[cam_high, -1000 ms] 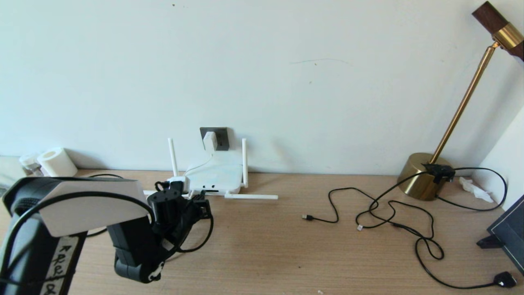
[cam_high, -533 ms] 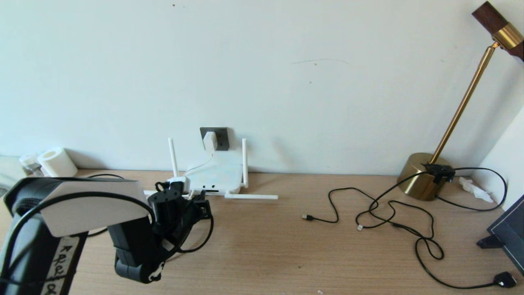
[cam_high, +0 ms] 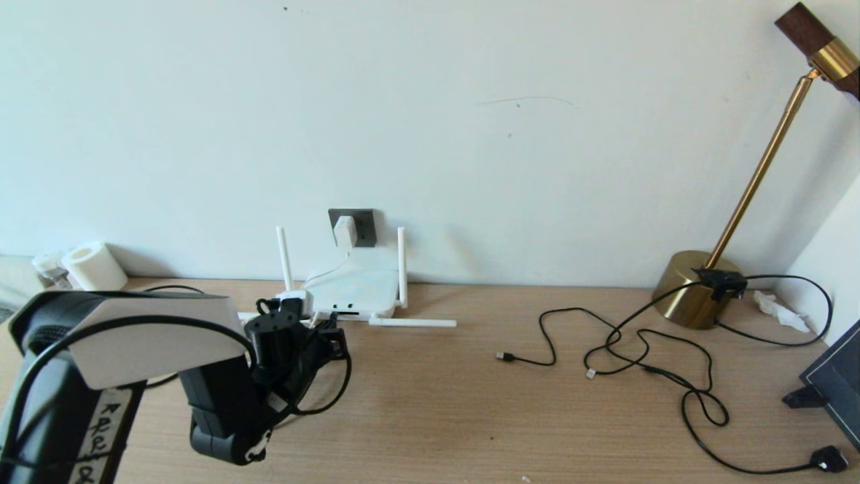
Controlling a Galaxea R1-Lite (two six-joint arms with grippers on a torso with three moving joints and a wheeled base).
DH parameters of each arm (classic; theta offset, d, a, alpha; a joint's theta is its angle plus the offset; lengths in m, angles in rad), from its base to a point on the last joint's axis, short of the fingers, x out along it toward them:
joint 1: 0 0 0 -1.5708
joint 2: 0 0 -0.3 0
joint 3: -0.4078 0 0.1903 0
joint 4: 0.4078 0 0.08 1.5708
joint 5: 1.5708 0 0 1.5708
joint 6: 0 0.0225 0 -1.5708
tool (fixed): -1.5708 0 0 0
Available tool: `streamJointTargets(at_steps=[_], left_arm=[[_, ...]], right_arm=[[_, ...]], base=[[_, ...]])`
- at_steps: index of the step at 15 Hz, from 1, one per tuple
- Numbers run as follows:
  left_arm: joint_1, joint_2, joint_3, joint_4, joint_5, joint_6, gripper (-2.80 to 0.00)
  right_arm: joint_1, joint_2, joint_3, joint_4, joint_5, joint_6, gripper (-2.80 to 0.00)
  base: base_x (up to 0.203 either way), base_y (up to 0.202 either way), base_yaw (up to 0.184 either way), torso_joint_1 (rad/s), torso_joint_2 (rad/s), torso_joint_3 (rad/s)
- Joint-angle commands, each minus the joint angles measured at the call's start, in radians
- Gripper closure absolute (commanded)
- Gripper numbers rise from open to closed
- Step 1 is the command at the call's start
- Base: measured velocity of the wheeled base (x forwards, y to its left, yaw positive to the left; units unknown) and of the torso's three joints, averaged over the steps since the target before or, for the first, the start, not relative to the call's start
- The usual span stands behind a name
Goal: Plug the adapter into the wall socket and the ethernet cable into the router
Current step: Plug cable into router interface
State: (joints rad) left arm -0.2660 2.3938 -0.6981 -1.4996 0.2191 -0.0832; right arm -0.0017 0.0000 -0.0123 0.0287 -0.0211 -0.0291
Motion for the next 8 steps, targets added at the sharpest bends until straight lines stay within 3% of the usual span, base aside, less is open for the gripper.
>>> streamJointTargets(at_steps=[1,8], left_arm=[[-0.002,-0.002,0.003,-0.008,0.002,-0.001,0.0],[-0.004,-0.008,0.005,-0.008,0.003,0.002,0.0]], right_arm=[[0.0,0.001,0.0,0.0,0.0,-0.002,0.0],[0.0,0.002,0.0,0.0,0.0,-0.002,0.0]], base=[[0.0,0.0,0.0,0.0,0.0,0.0],[0.0,0.0,0.0,0.0,0.0,0.0]])
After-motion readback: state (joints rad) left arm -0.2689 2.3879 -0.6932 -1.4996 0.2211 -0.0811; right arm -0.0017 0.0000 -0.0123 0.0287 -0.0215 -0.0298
